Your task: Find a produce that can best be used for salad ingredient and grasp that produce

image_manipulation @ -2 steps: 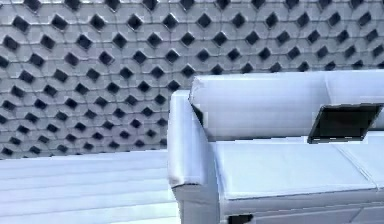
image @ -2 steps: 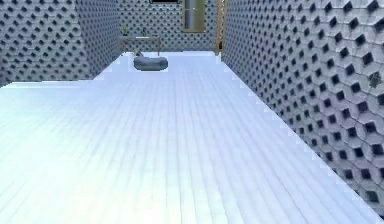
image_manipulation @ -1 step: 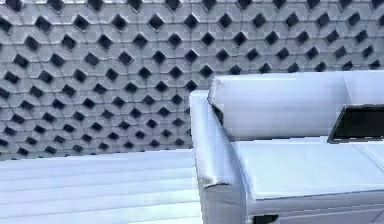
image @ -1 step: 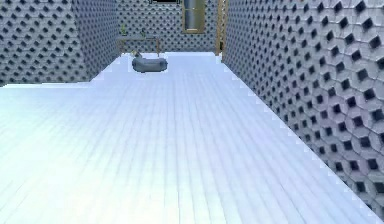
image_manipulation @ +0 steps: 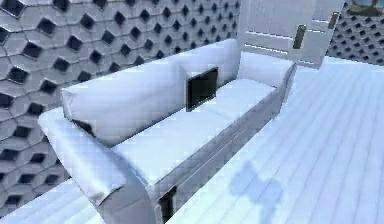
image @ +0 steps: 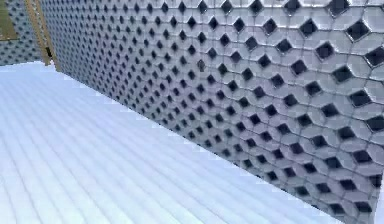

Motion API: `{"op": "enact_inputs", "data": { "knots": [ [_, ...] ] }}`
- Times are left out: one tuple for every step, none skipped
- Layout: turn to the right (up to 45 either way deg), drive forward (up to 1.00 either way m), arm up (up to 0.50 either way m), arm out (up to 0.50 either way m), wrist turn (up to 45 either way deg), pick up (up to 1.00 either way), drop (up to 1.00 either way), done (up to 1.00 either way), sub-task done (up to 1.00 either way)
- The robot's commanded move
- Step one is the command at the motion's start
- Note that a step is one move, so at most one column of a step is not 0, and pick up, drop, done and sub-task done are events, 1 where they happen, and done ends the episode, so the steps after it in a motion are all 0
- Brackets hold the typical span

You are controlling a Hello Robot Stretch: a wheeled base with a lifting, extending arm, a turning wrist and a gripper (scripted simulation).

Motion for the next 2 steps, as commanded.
{"op": "enact_inputs", "data": {
  "knots": [
    [0.0,0.2,0.0,0.0,0.0,0.0,0.0,0.0,0.0],
    [-42.0,0.0,0.0,0.0,0.0,0.0,0.0,0.0,0.0]
  ]
}}
